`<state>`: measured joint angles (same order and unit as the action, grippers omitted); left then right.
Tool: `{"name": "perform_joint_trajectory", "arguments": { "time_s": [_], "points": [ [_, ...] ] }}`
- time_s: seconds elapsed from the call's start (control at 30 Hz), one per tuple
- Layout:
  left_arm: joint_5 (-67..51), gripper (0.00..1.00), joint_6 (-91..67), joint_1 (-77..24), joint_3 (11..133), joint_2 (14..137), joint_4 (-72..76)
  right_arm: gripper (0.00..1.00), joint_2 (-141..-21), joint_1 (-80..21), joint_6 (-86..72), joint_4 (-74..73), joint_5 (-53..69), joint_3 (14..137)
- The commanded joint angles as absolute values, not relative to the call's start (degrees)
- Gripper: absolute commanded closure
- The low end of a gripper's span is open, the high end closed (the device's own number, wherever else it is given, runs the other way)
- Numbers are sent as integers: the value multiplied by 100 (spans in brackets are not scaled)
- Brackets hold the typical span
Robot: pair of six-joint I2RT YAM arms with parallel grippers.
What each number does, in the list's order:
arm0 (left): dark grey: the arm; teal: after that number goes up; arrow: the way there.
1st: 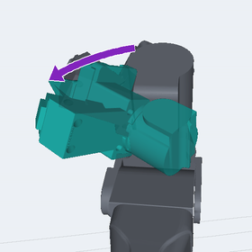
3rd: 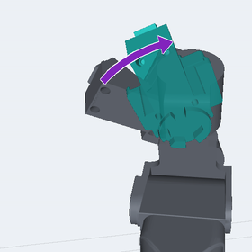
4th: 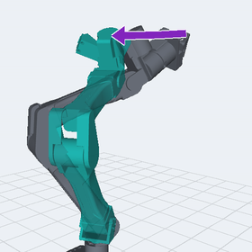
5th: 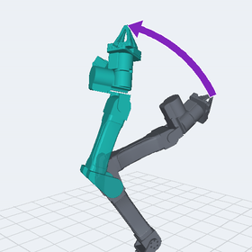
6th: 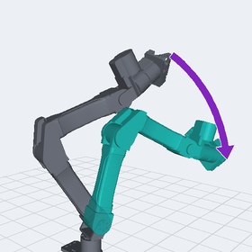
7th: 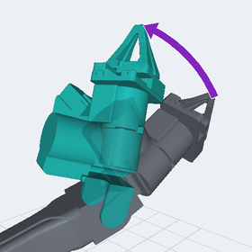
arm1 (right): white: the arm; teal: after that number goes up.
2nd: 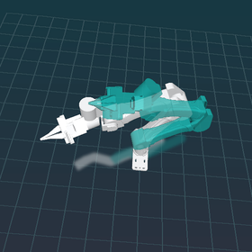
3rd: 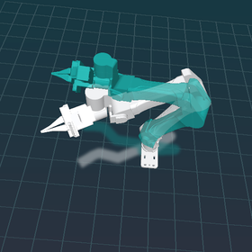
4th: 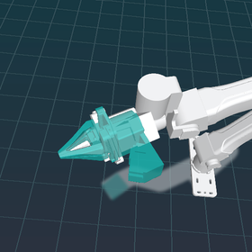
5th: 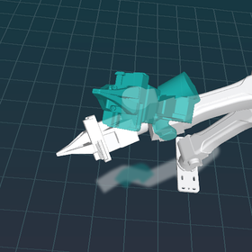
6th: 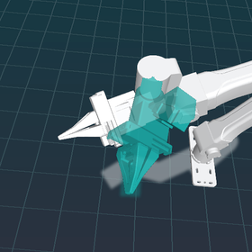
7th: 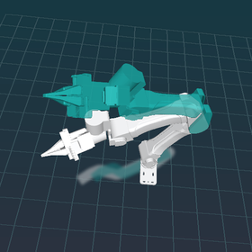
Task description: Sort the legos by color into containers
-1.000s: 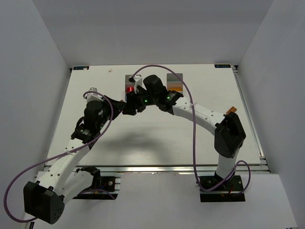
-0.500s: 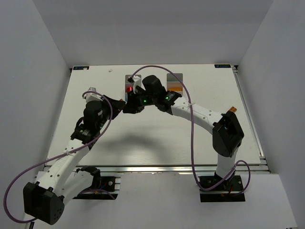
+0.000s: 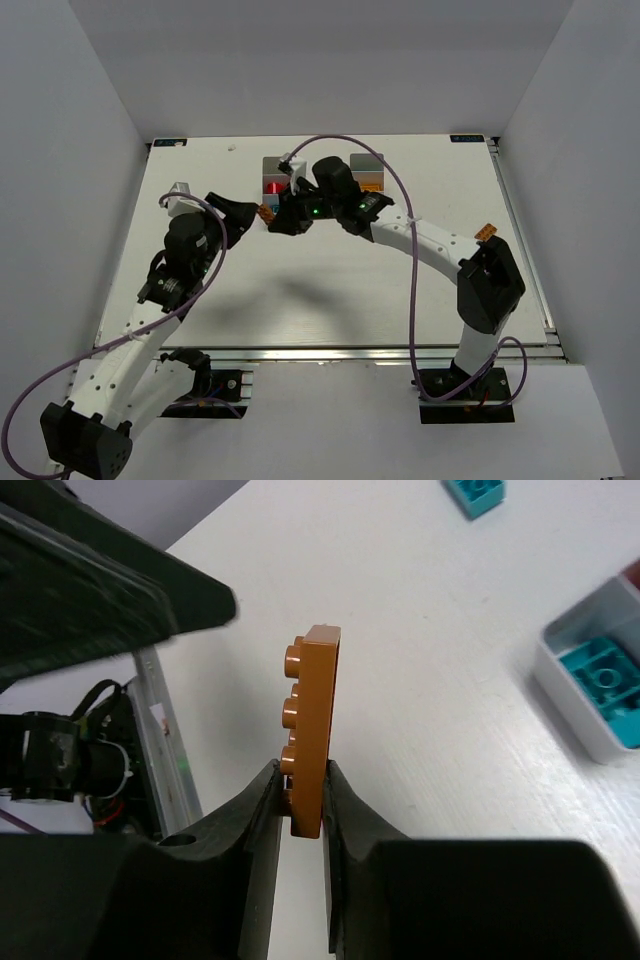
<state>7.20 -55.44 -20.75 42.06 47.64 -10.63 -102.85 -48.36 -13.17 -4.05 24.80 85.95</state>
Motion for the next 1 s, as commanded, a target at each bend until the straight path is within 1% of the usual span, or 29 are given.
{"name": "perform_joint_trajectory", "arguments": {
  "time_s": [0.0,0.13,0.2,0.23,0.27,0.3,0.4,0.43,0.5,0.53,0.57,0.63,0.67,0.77,0.83,0.9,0.97],
  "points": [
    [1046,24,-5388,-2092,4465,4579,-1300,100,-9818,-4580,-836,-140,2514,8499],
    [1230,20,-5335,-2083,4544,4518,-1502,100,-9520,-4150,-170,-421,2715,8245],
    [1309,19,-5265,-2083,4588,4483,-1573,100,-9396,-3947,-18,-509,2926,8122],
    [1449,18,-5221,-2083,4588,4395,-1652,100,-9161,-3520,496,-701,3362,7956],
    [1450,18,-5221,-2083,4588,4395,-1652,100,-9158,-3516,501,-703,3366,7954],
    [1485,17,-5203,-2083,4579,4368,-1661,100,-9123,-3420,936,-816,3445,7911],
    [1564,15,-5186,-2083,4535,4324,-1731,100,-8983,-3007,1563,-1256,3612,7919],
    [1582,14,-5177,-2083,4535,4324,-1784,100,-8974,-2832,2095,-1535,3691,7954],
    [1661,13,-5159,-2074,4544,4324,-1854,100,-8991,-2734,2931,-1992,3578,8076],
    [1705,13,-5159,-2074,4544,4324,-1950,100,-9070,-2725,3980,-2569,3273,8286],
    [1801,11,-5168,-2074,4553,4316,-2012,100,-9114,-2725,4416,-2767,3052,8349],
    [1881,9,-5185,-2066,4562,4298,-2179,100,-9158,-2646,5147,-2935,2447,8306],
    [1916,8,-5203,-2057,4553,4298,-2223,100,-9176,-2602,5846,-3057,2322,8245],
    [1925,7,-5221,-2022,4509,4298,-2268,100,-9298,-2496,6790,-3067,1838,8034],
    [1881,7,-5238,-2013,4474,4315,-2259,100,-9491,-2409,6890,-2971,1775,8051],
    [1863,7,-5265,-2004,4474,4333,-2294,100,-9676,-2382,6891,-2953,1758,8270],
    [1863,7,-5265,-1995,4509,4324,-2355,100,-10105,-2356,6926,-3075,1661,8585]
  ]
}}
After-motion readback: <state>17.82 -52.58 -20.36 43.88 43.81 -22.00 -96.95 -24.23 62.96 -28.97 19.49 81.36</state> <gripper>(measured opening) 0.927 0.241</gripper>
